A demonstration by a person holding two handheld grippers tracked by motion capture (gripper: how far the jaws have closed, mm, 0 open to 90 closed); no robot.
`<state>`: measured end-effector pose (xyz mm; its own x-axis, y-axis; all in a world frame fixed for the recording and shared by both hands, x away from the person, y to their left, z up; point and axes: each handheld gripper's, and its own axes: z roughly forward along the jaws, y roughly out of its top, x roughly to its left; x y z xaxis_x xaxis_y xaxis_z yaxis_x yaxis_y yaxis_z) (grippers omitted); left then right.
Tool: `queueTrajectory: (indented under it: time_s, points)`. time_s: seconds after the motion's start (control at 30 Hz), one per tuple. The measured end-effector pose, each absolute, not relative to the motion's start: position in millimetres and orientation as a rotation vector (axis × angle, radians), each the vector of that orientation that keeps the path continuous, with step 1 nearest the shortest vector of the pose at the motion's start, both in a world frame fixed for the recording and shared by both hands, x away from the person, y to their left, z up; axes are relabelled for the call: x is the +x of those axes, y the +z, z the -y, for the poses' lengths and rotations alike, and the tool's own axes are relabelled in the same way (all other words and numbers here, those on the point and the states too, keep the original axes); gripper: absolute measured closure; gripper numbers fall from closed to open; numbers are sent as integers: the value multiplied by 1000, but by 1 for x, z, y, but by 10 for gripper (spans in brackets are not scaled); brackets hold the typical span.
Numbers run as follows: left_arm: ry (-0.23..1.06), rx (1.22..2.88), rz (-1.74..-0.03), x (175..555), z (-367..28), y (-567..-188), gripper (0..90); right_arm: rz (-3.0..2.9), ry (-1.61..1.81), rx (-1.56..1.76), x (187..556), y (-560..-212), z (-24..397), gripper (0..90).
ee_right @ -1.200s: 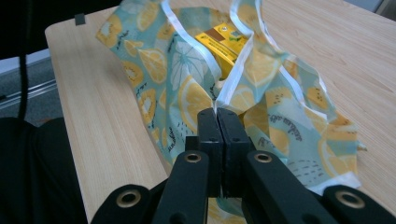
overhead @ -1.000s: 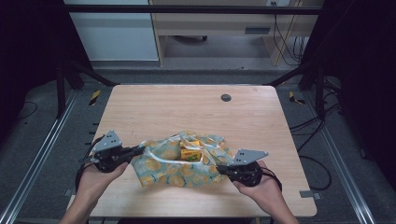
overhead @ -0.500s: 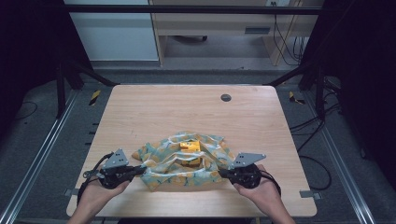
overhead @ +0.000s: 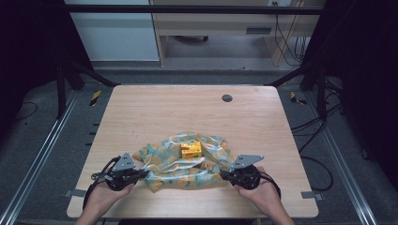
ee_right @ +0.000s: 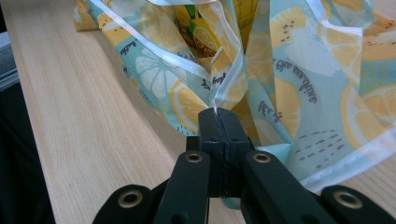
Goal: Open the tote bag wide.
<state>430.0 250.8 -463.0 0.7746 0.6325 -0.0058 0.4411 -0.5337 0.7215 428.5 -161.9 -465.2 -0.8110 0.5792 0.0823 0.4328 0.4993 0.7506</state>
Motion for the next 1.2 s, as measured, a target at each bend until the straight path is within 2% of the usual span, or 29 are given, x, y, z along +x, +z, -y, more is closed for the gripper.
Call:
queueTrajectory:
  time_s: [0.5, 1.0, 1.1, 1.13, 1.17, 1.2]
  points:
    - [358, 2251, -801, 425, -248, -475, 892, -2587, 1143, 876, 428, -479, 160, 900]
    - [378, 2294, -799, 417, -245, -477, 892, -2599, 1104, 860, 415, -479, 159, 899]
    - [391, 2304, -785, 415, -244, -478, 890, -2569, 1129, 858, 414, -476, 160, 823]
    - [391, 2304, -785, 415, -244, -478, 889, -2569, 1129, 858, 414, -476, 160, 823]
    - [393, 2297, -787, 415, -244, -477, 888, -2547, 1147, 858, 413, -471, 163, 770]
    - [393, 2297, -787, 415, -244, -477, 887, -2547, 1147, 858, 413, -471, 163, 770]
